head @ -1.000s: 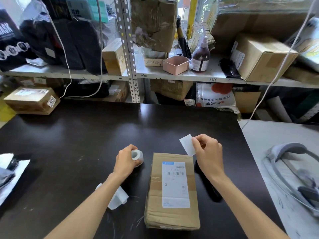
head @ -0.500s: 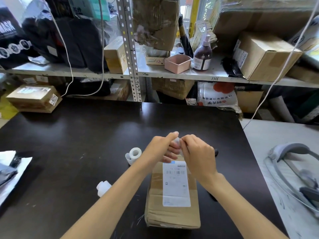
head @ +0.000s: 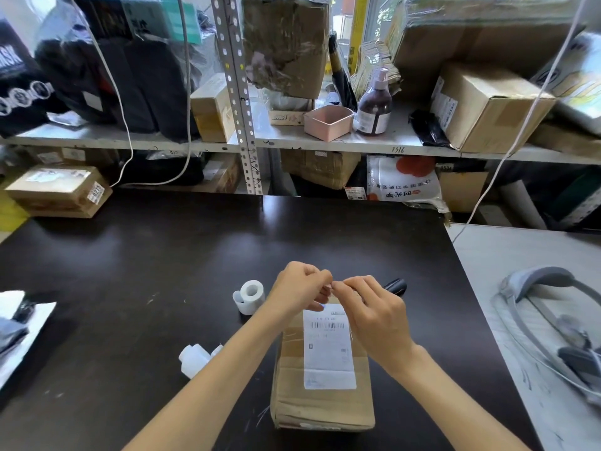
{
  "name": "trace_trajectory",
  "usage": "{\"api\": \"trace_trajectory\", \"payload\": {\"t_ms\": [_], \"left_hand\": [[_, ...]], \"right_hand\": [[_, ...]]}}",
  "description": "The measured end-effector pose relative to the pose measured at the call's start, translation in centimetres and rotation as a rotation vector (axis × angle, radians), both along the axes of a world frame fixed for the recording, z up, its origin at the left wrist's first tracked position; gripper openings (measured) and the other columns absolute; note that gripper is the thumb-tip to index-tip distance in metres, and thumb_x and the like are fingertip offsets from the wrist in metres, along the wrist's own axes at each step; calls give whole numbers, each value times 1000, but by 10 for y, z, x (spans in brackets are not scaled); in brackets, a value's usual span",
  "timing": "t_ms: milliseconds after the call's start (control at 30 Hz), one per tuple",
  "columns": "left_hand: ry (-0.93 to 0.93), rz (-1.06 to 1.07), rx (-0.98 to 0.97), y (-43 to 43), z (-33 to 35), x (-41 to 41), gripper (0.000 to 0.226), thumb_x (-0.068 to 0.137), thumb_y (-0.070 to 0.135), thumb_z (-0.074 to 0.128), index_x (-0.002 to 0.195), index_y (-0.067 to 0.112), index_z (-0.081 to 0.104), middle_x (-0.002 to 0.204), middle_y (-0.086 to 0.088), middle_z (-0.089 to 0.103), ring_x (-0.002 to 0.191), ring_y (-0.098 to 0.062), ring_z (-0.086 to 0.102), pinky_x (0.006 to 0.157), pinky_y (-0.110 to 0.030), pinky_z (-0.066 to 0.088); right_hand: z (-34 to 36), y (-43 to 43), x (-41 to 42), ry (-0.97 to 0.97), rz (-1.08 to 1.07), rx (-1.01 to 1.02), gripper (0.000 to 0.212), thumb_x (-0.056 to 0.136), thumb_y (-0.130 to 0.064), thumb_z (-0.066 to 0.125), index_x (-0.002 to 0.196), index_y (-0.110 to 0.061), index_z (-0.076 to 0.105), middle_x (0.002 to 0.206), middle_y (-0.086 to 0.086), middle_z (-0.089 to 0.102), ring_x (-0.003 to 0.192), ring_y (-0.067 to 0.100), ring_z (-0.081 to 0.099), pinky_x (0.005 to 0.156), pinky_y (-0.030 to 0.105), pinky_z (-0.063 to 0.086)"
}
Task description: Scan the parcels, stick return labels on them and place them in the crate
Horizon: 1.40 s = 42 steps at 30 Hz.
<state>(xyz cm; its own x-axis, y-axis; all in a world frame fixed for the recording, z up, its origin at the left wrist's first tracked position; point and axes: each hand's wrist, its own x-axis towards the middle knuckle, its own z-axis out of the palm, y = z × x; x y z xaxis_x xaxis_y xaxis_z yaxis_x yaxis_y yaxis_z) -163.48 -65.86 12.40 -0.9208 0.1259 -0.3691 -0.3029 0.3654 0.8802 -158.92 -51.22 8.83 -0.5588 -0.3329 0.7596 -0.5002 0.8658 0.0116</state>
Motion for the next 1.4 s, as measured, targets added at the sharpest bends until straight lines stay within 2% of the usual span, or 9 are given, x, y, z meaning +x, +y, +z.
{"api": "trace_trajectory", "payload": {"t_ms": [133,233,367,433,667,767,1167,1300,1400], "left_hand": [[52,-36,53,-4,0,-1,15,94,17,58,85,9,68,85,-8,72,76,-17,71,68,-24,59],[77,-32,163,-11,-1,-2,17,96,20,58,81,16,65,86,-5,73,67,-9,68,65,-20,55],[26,-98,246,-15,-5,1,20,96,26,59,79,20,68,75,6,72,65,-5,64,64,-17,51],[47,-94,207,-15,-10,2,22,96,29,60,79,19,70,73,7,72,65,-5,64,65,-19,52],[377,-121,-346,-16,-20,14,22,87,39,68,67,29,68,65,17,65,61,-1,62,52,-9,43],[480,-143,-453,-20,-25,27,21,86,37,67,69,25,67,71,13,64,67,-6,62,64,-24,52],[338,-195,-664,-19,-53,69,24,81,34,62,65,22,47,78,6,60,73,-19,57,58,-28,36],[334,-176,-741,-16,-53,69,27,78,40,66,84,17,55,95,0,57,90,-23,58,67,-31,44],[360,-45,-800,-21,-62,71,68,68,53,73,115,13,43,116,-3,43,108,-23,42,78,-29,41]], "right_hand": [[0,2,2,-123,-9,-94,22,85,-31,72,88,-9,74,81,3,68,66,16,62,50,19,46],[7,0,8,-469,-65,-555,46,82,-52,66,103,-11,67,92,-2,67,77,11,64,59,23,53],[12,0,4,-871,-53,-1371,26,86,-22,72,107,-11,61,89,7,73,75,21,71,65,29,59],[13,0,3,-879,-26,-1492,25,84,-6,72,106,-5,61,82,12,73,72,25,73,59,27,58],[13,-1,10,-812,-96,-1287,27,78,-2,77,99,-11,62,67,6,71,63,17,70,54,22,54],[6,-6,21,-829,-175,-1185,28,75,-4,80,94,-14,62,66,1,70,60,12,69,52,23,55],[-22,-23,52,-978,-325,-769,24,76,-14,76,92,-16,58,72,-2,64,74,15,62,66,32,50],[-20,-20,53,-919,-476,-566,48,69,-36,83,101,-18,53,97,-3,51,85,17,56,69,31,45],[-28,-9,54,-1002,-592,-594,79,62,-52,84,121,-17,46,113,-2,44,104,18,52,80,35,48]]}}
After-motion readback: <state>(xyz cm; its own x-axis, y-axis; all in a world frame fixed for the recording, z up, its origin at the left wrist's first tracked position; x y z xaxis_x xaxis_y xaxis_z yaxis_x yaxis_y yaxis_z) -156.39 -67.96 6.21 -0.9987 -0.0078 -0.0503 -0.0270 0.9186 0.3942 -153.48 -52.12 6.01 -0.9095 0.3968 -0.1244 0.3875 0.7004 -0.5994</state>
